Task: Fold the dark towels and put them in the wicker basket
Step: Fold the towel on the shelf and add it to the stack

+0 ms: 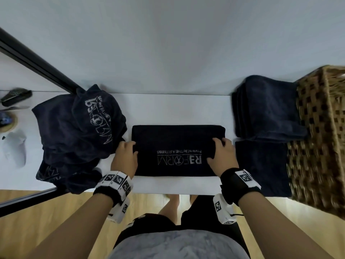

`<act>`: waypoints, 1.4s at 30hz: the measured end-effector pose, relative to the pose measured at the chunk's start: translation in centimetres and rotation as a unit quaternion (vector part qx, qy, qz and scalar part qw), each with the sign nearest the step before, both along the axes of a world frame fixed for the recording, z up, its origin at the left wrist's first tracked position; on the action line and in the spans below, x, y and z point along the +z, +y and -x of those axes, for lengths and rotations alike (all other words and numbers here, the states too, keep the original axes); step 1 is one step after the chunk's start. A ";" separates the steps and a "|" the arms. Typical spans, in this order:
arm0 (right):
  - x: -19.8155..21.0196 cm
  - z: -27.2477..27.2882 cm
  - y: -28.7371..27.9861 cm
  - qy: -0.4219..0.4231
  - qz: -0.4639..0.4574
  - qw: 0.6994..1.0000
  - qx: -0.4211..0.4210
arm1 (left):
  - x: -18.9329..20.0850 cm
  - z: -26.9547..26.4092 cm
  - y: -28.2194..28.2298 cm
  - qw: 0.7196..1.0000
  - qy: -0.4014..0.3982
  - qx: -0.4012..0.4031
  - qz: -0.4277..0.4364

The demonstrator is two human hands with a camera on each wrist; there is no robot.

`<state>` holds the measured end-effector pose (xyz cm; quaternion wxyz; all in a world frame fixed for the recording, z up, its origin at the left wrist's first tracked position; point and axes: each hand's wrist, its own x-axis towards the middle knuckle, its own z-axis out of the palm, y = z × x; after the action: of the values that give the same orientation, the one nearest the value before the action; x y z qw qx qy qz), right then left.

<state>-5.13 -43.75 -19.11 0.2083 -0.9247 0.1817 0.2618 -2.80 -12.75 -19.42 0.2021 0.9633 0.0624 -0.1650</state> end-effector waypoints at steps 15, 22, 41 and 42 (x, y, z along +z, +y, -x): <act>0.0 1.6 4.1 -0.003 -0.033 0.999 -0.001 | 3.0 -2.7 -2.8 0.974 0.143 0.148 0.096; 0.1 1.8 6.7 -0.035 -0.159 0.986 -0.028 | 5.8 -0.8 -7.6 0.986 0.098 0.028 0.131; -0.2 0.1 5.4 0.022 -0.239 0.950 -0.200 | 1.6 0.2 -6.5 0.994 0.028 0.040 0.102; -0.3 0.0 5.6 0.026 -0.241 0.949 -0.203 | 1.3 0.2 -5.2 0.995 0.029 0.053 0.085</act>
<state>-5.09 -38.11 -19.45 0.4688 -0.7833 0.3025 0.2743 -3.05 -17.99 -18.10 0.2901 0.9328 0.1044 -0.1868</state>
